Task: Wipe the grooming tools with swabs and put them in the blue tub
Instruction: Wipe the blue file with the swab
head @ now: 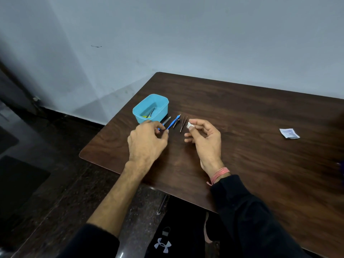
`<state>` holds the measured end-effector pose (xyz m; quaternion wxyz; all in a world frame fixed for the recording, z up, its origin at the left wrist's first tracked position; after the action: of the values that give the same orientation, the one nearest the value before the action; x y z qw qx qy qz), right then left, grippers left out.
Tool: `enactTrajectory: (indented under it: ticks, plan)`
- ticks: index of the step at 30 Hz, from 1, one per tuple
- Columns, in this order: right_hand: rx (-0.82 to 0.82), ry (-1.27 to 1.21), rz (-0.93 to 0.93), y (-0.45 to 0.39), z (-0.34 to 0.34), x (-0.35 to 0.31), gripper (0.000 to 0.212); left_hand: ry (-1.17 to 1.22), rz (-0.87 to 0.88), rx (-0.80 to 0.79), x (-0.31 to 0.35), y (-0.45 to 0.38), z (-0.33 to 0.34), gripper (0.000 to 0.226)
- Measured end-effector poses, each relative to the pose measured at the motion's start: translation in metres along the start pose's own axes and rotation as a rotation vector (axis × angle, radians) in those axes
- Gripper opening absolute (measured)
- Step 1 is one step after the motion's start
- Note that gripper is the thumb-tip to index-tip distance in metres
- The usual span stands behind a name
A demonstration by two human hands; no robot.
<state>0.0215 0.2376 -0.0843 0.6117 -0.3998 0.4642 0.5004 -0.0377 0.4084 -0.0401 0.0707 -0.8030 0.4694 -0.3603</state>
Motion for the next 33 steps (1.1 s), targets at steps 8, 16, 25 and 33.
enactTrajectory:
  ticks: [8, 16, 25, 33]
  plan:
    - [-0.006, -0.067, 0.021, 0.002, -0.015, -0.003, 0.021, -0.173, 0.013, -0.04, 0.002, 0.0, 0.011, 0.022]
    - [-0.01, -0.022, -0.002, 0.002, -0.024, 0.0, 0.028, -0.181, -0.049, -0.041, 0.003, -0.015, 0.016, 0.023]
    - [-0.062, -0.073, 0.061, 0.006, -0.037, -0.006, 0.017, 0.046, -0.071, 0.09, -0.012, 0.007, 0.006, 0.011]
    - [-0.077, -0.053, 0.055, 0.006, -0.039, -0.005, 0.014, 0.556, -0.294, 0.127, -0.035, -0.035, 0.009, 0.003]
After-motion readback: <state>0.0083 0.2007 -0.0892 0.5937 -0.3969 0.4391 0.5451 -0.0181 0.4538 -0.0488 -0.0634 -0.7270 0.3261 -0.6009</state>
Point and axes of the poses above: each hand's wrist, its own y-axis away from the middle knuckle, its own z-axis out of the palm, x = y × z, the point moved 1 cm from there along -y, towards the middle knuckle, and after that the axes turned 12 degrees about x, right-handed, at the moved point
